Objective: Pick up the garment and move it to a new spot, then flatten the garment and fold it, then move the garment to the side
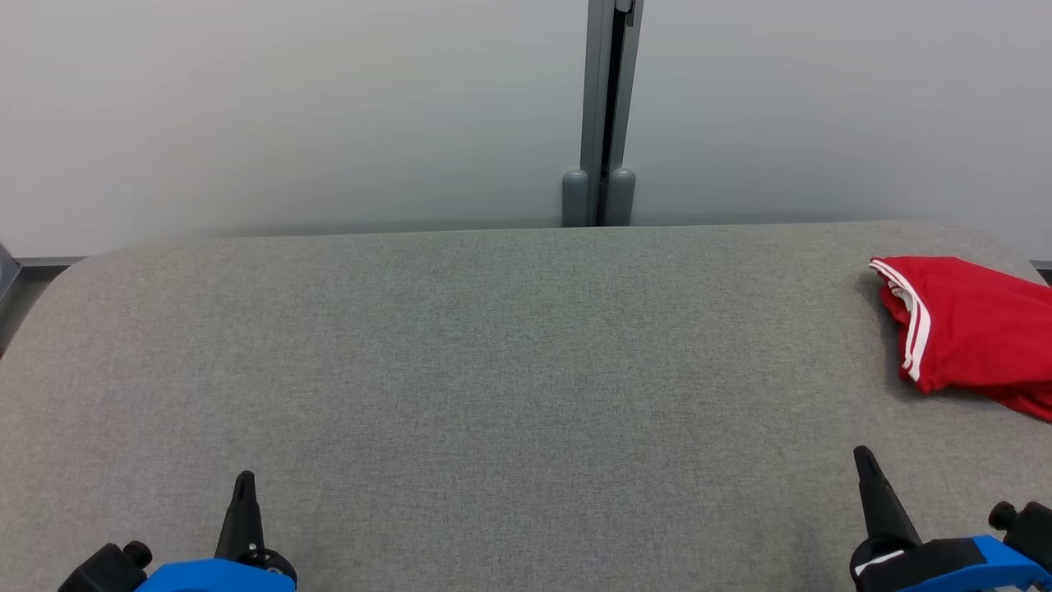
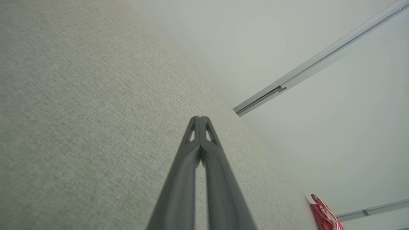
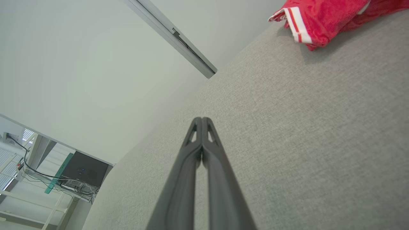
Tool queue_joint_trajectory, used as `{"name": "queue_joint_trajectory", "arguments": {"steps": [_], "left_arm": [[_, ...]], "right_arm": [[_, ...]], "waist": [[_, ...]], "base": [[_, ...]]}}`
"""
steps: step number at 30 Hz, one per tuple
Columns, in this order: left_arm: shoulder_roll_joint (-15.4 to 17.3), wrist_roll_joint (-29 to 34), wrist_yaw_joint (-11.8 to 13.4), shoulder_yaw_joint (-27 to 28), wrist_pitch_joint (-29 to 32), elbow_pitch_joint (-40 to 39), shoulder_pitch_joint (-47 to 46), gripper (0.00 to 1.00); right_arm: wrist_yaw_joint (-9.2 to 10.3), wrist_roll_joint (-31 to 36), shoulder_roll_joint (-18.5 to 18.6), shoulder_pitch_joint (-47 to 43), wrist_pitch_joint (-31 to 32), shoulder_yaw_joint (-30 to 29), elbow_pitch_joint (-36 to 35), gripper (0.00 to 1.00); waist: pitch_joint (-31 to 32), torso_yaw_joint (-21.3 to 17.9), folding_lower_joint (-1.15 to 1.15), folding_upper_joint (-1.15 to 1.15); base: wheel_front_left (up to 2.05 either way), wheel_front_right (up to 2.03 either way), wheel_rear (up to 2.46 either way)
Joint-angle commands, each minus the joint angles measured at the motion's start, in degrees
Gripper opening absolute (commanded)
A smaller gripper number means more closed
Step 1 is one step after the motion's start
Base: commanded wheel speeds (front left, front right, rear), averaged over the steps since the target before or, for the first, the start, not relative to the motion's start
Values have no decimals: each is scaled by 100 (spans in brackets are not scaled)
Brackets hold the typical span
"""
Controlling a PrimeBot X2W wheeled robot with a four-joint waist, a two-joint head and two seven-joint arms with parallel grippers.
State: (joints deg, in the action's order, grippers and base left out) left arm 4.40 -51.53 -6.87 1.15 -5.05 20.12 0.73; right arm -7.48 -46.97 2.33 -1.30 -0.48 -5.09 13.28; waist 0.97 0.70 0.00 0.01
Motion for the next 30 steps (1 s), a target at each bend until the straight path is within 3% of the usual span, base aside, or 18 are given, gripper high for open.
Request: {"name": "queue_joint_trajectory", "arguments": {"steps": [1,30], "left_arm": [[10,-146,-35,45,39,-106,-206,0],[-59,-1844,-52,273,531,-334,-433,0]], "right_arm": [[-1,-183,34,168,38,-22,-56,0],[-2,-2065,53,436,330,-76,-4,0]], "waist": [[-1,-1,0,-1],[-41,-25,0,-1]], "base": [[0,0,0],[0,0,0]]}}
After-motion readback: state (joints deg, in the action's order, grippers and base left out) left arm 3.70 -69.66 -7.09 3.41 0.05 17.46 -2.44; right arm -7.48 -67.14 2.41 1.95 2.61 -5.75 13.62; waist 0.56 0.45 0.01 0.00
